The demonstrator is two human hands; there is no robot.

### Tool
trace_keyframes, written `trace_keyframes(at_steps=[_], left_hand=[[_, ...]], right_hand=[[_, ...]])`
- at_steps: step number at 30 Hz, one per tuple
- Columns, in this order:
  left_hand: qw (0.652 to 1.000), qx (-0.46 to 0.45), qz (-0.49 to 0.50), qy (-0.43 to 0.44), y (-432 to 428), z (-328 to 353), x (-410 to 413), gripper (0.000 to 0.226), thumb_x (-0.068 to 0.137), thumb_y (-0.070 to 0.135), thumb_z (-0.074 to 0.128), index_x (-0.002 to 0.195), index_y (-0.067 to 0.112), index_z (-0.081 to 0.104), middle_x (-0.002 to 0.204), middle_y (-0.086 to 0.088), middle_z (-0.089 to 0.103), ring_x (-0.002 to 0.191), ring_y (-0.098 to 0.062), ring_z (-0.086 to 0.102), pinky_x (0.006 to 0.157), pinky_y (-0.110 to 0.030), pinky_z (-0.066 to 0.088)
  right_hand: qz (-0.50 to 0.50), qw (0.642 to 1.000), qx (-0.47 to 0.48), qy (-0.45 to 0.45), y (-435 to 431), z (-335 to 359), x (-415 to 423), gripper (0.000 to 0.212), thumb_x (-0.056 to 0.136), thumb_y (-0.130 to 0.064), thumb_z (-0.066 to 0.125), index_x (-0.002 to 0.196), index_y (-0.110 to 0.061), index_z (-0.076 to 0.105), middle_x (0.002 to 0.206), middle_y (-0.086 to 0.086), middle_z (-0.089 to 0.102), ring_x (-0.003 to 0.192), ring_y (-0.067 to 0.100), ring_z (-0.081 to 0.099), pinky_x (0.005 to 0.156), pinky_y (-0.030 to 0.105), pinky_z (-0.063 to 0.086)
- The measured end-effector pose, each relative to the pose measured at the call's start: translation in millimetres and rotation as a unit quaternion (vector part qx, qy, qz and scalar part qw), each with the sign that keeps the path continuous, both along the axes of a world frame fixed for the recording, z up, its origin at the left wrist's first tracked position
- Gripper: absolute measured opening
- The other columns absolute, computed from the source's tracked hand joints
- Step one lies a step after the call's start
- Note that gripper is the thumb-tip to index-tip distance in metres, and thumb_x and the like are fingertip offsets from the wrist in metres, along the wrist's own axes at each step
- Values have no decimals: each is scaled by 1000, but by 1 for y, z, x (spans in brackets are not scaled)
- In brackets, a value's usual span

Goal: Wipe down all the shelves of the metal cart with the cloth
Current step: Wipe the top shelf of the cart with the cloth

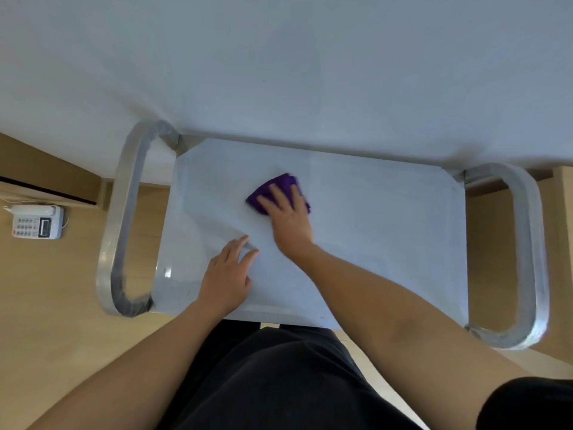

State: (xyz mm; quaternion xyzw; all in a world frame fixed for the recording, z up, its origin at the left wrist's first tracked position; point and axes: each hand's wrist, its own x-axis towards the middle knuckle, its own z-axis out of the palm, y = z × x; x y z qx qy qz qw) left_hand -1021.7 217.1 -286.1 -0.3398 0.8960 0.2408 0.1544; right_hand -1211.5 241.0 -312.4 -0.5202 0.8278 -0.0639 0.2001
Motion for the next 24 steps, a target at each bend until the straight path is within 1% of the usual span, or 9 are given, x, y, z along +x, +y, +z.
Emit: trace_keyframes(at_steps=[4, 7, 9, 12, 15, 17, 20, 22, 24], left_hand=[[1000, -1, 4, 13, -10, -3, 14, 50, 86, 16, 53, 136, 23, 48, 155, -3, 27, 143, -23, 26, 105, -40, 40], [1000, 5, 7, 19, -18, -5, 25, 51, 86, 16, 51, 136, 22, 47, 156, -2, 25, 143, -22, 24, 107, -41, 37], [1000, 8, 16, 19, -23, -5, 33, 52, 86, 16, 50, 138, 22, 45, 156, -1, 23, 145, -21, 21, 108, -41, 35], [1000, 11, 12, 20, -28, -6, 46, 56, 86, 14, 49, 140, 22, 43, 158, -1, 21, 146, -21, 19, 110, -41, 34], [1000, 14, 8, 22, -32, -6, 55, 59, 84, 11, 50, 141, 21, 43, 158, -3, 21, 146, -22, 19, 110, -41, 34], [1000, 12, 4, 19, -33, -5, 58, 60, 84, 11, 51, 142, 21, 42, 159, -3, 20, 146, -22, 18, 110, -40, 33], [1000, 10, 1, 15, -37, -5, 62, 59, 86, 13, 50, 144, 23, 39, 159, -2, 18, 147, -21, 16, 112, -39, 30], [1000, 17, 4, 19, -40, -5, 66, 60, 86, 13, 49, 144, 23, 39, 159, -2, 17, 147, -20, 15, 112, -39, 29], [999, 28, 7, 26, -43, -6, 70, 61, 85, 12, 48, 145, 22, 38, 160, -1, 16, 147, -20, 13, 112, -40, 29]], right_hand=[[108, 994, -15, -17, 4, -1, -21, 55, 99, -13, 45, 147, -39, 36, 162, -7, 20, 152, 31, 8, 119, 48, 24], [-79, 997, -10, -15, 17, 2, -56, 51, 101, -17, 41, 146, -40, 38, 162, -8, 21, 152, 28, 8, 117, 52, 26], [-230, 973, 3, -22, 19, 6, -64, 51, 102, -17, 38, 148, -39, 33, 163, -10, 16, 152, 27, 4, 118, 52, 24], [-312, 949, 44, 13, -1, 6, -37, 57, 102, -12, 32, 153, -35, 21, 165, -7, 9, 152, 30, 1, 124, 46, 8], [-193, 981, 25, 13, -23, 1, 31, 64, 96, -6, 34, 153, -33, 22, 165, -1, 10, 151, 35, -2, 124, 46, 1], [-47, 999, -11, -15, -27, 3, 73, 66, 93, 0, 42, 150, -32, 31, 163, 1, 18, 151, 38, 1, 124, 47, 6], [103, 994, -29, -33, -28, 7, 65, 68, 92, -1, 49, 148, -35, 34, 162, -3, 21, 151, 34, 7, 117, 51, 25], [119, 993, -13, -11, -24, 7, 34, 64, 95, -5, 44, 148, -38, 33, 163, -6, 19, 152, 30, 7, 116, 51, 30], [-5, 1000, -14, -6, -20, 10, 5, 60, 96, -6, 42, 148, -35, 37, 162, -4, 21, 152, 30, 7, 116, 50, 28]])
